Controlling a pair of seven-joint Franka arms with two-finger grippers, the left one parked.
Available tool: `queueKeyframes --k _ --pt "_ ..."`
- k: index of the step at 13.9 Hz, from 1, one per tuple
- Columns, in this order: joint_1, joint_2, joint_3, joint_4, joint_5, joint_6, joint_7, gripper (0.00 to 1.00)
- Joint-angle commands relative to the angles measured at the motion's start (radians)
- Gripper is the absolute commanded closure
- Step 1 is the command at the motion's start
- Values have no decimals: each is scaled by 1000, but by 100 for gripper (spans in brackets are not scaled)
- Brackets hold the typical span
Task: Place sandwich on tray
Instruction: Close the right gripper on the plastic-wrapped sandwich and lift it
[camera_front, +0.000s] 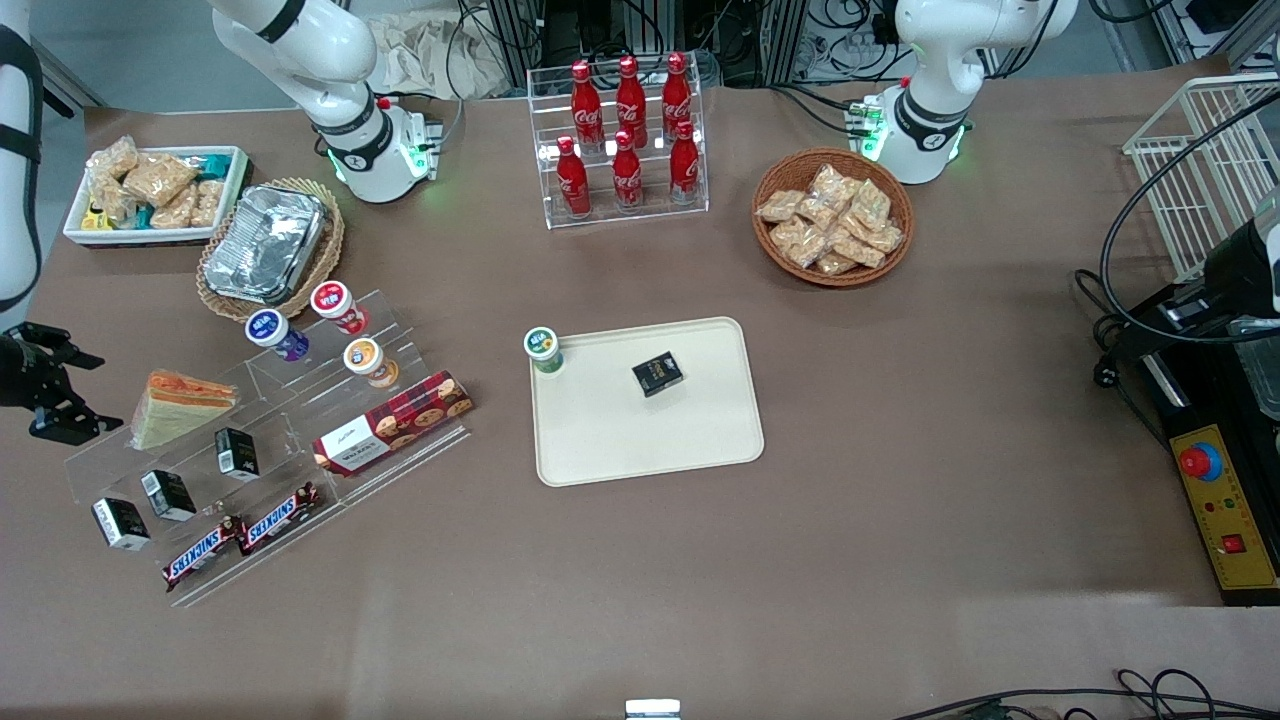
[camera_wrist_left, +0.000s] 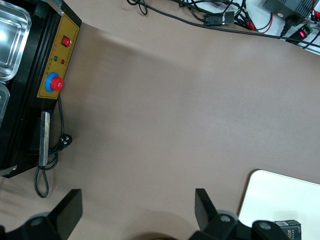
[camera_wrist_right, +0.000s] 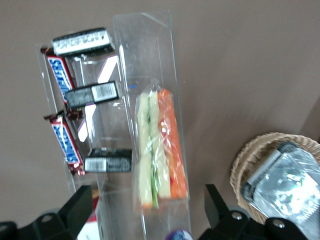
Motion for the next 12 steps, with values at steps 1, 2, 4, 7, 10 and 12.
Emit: queueKeyframes --k 1,2,4,7,10,12 --pt "-11 -37 10 -89 -15 91 40 1" --pt "-17 -40 10 -118 -15 125 47 1" --pt "-17 -42 10 -153 -15 150 55 1" --pt "-17 -46 10 -199 -15 179 102 1" --pt "-15 -46 10 -242 -15 240 124 1" --pt "-8 -46 10 -282 -15 297 145 2"
